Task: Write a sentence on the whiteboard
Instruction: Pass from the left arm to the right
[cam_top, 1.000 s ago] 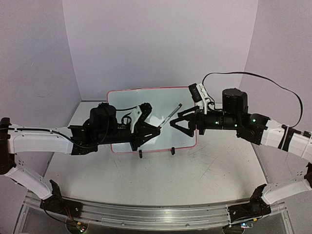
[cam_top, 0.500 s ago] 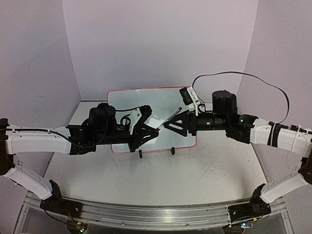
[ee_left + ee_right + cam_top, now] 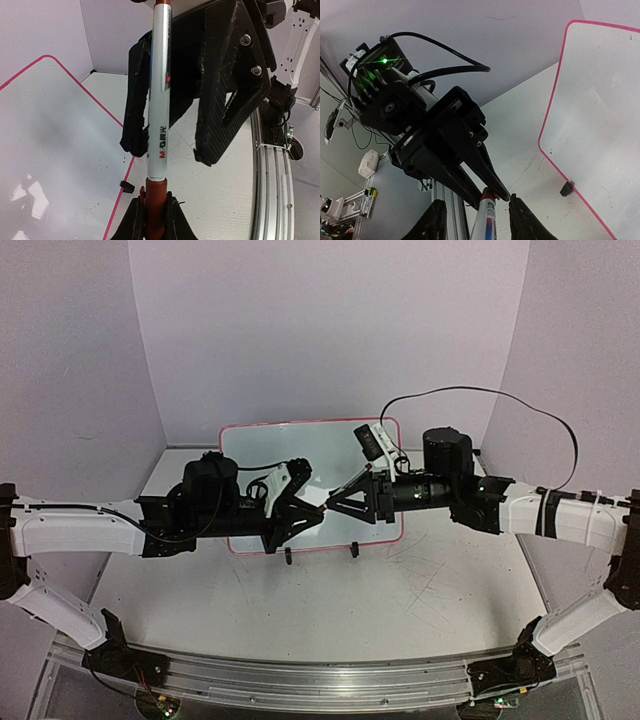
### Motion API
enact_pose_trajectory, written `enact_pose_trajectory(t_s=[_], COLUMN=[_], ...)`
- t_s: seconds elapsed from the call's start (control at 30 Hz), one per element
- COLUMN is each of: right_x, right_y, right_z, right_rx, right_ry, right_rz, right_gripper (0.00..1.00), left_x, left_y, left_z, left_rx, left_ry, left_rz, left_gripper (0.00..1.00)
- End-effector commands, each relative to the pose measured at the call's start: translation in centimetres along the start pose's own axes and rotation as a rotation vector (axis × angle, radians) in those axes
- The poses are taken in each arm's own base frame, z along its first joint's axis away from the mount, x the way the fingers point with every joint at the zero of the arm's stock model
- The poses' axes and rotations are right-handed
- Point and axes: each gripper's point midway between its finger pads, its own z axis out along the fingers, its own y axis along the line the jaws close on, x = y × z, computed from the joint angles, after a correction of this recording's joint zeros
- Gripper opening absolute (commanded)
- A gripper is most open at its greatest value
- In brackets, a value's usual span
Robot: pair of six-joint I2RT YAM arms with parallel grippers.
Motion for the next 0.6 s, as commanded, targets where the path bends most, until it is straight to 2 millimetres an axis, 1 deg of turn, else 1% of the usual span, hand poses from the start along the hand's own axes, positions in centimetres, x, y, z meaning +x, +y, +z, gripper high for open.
enact_pose_trajectory(t_s=[0.0, 0.07, 0.33, 0.47, 0.5, 0.57], right_x=[-2.3, -2.4, -2.1, -1.7, -1.5, -1.3], right_y=[1.3, 1.4, 1.2, 0.8, 0.7, 0.3], right_z=[0.3, 0.4, 0.8, 1.1, 1.2, 1.3], right_rx=[-0.056, -0.065, -0.068, -0.065, -0.065, -0.049], right_ry=[-0.066, -0.068, -0.057, -0.041, -0.032, -0.024], right_rz=[-0.055, -0.053, -0.053, -0.05, -0.048, -0.048], right_gripper=[0.36, 0.34, 0.34, 0.26, 0.28, 0.36], left_x=[-2.3, -2.1, -1.9, -1.9, -1.9, -2.1], left_y=[0.4, 0.5, 0.8, 0.8, 0.9, 1.1], left_z=[-0.5, -0.5, -0.4, -0.2, -0.2, -0.5], left_rx=[-0.021, -0.025, -0.04, -0.041, -0.045, -0.057], left_ry=[-0.046, -0.039, -0.017, -0.005, -0.005, -0.01], left_rz=[0.025, 0.023, 0.024, 0.02, 0.018, 0.016], left_gripper=[0.0, 0.0, 0.0, 0.0, 0.0, 0.0])
